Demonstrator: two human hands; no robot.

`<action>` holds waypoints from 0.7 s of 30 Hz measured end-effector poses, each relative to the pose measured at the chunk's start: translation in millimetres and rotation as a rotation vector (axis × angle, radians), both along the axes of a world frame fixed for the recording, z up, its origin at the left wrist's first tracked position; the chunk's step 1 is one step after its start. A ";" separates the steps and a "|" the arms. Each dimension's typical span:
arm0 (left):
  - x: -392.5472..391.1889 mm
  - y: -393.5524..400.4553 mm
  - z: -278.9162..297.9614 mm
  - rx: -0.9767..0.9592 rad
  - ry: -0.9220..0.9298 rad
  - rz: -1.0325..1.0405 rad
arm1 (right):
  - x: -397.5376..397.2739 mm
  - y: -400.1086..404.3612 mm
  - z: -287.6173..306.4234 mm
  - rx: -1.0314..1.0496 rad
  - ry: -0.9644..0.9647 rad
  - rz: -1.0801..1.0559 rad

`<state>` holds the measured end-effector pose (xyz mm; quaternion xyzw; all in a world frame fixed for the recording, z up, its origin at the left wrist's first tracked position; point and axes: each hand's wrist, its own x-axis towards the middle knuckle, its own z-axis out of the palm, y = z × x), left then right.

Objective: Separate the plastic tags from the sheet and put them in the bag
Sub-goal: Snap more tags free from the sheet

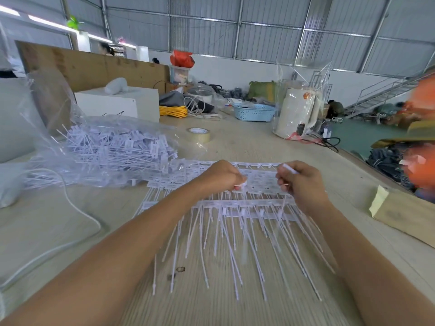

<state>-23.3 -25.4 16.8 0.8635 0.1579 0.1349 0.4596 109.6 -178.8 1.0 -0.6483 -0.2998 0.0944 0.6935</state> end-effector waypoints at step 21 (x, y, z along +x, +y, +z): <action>2.8 -4.5 -12.1 0.272 -0.018 0.031 | -34.9 23.5 -10.9 -0.135 -0.034 0.167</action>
